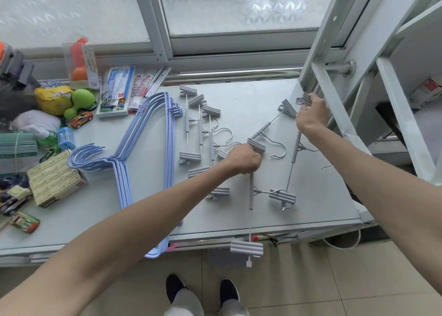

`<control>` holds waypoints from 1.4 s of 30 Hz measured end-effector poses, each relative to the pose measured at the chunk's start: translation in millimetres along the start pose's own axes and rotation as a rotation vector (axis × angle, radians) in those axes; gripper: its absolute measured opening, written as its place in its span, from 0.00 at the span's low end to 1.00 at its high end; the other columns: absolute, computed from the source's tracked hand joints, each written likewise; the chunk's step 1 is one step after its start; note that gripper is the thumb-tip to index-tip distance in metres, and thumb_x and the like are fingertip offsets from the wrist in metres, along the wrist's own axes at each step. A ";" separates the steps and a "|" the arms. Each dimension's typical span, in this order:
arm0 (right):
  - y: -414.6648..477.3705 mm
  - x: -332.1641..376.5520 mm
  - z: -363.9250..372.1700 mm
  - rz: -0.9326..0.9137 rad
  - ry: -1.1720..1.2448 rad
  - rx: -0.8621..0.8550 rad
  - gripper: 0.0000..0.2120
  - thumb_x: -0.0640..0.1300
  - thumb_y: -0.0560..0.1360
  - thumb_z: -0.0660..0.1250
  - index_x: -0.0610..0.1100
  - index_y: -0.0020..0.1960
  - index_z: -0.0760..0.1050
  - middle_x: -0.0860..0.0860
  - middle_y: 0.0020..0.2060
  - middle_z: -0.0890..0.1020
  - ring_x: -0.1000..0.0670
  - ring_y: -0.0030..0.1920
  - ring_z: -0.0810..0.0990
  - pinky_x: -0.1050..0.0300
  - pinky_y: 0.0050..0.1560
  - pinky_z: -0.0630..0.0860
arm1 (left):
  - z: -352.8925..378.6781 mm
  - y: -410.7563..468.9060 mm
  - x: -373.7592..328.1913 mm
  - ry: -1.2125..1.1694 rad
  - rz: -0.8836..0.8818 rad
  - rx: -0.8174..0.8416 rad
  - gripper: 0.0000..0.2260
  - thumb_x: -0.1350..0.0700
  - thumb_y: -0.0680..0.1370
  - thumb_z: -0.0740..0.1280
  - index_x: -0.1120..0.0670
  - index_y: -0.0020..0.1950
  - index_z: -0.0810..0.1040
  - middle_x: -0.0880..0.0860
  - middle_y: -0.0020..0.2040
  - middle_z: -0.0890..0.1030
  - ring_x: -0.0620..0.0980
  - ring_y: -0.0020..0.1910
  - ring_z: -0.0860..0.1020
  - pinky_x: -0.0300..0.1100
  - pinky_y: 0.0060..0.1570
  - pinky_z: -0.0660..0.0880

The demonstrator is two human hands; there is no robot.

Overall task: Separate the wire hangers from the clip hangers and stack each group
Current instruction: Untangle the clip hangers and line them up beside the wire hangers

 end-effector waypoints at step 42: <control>-46.2 25.3 31.0 0.001 -0.374 0.088 0.21 0.42 0.75 0.63 0.36 0.65 0.67 0.36 0.63 0.68 0.35 0.59 0.75 0.47 0.57 0.73 | -35.2 -8.2 32.9 -0.142 -0.053 -0.210 0.09 0.60 0.75 0.61 0.59 0.47 0.80 0.63 0.53 0.81 0.60 0.54 0.78 0.41 0.42 0.69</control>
Point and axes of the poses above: each hand's wrist, its own y-axis towards the middle knuckle, its own z-axis out of the palm, x = y × z, the point moved 1 cm from there along y, towards the middle knuckle
